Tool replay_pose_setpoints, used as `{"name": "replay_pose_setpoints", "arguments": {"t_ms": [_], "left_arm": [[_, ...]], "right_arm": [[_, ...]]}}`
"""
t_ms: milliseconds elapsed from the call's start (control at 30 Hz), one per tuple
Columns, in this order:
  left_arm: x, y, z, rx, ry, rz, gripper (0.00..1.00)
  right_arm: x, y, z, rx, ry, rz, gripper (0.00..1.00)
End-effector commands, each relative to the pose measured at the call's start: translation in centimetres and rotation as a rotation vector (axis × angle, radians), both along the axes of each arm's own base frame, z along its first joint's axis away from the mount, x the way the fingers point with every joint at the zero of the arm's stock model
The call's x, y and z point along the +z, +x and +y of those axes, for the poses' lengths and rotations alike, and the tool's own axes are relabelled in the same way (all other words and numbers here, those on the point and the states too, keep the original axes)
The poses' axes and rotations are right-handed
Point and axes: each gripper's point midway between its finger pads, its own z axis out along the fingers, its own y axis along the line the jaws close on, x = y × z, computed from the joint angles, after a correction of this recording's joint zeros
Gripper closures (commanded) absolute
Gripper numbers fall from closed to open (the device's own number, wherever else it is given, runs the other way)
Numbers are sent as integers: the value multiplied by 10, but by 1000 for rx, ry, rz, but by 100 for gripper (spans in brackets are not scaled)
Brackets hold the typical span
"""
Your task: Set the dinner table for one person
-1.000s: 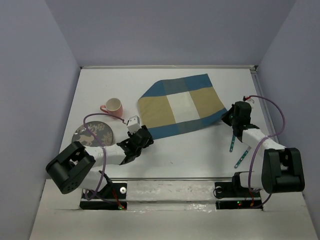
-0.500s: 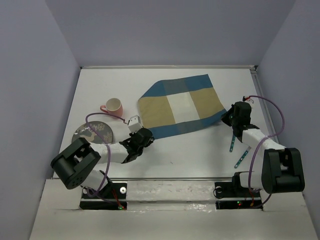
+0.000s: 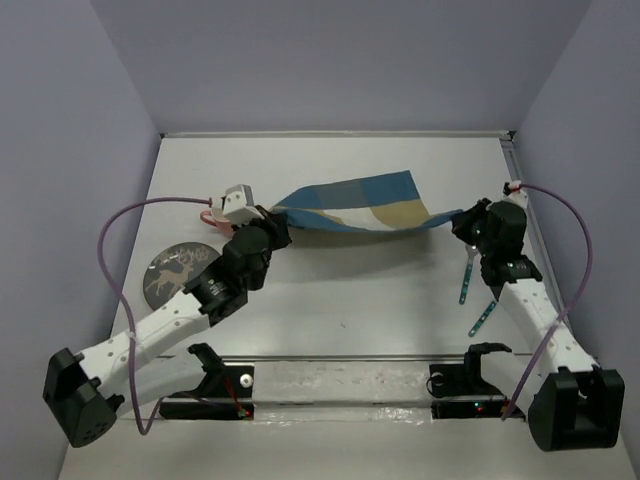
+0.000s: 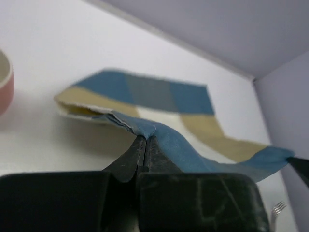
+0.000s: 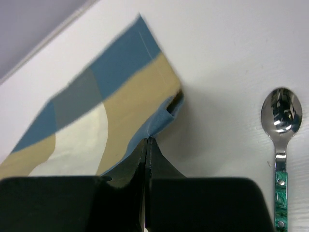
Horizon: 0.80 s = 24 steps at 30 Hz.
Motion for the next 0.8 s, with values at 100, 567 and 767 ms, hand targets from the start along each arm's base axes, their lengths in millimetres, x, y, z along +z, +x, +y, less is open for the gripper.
{"name": "replay_pose_setpoints", "arguments": {"t_ms": [100, 567, 767], "left_arm": [[155, -14, 50, 99, -61, -282, 100], [186, 26, 39, 20, -148, -351, 100], [189, 83, 44, -13, -186, -333, 100]], "right_arm": [[158, -45, -2, 26, -45, -329, 100], [205, -45, -4, 23, -60, -414, 100], [194, 14, -6, -5, -57, -359, 100]]}}
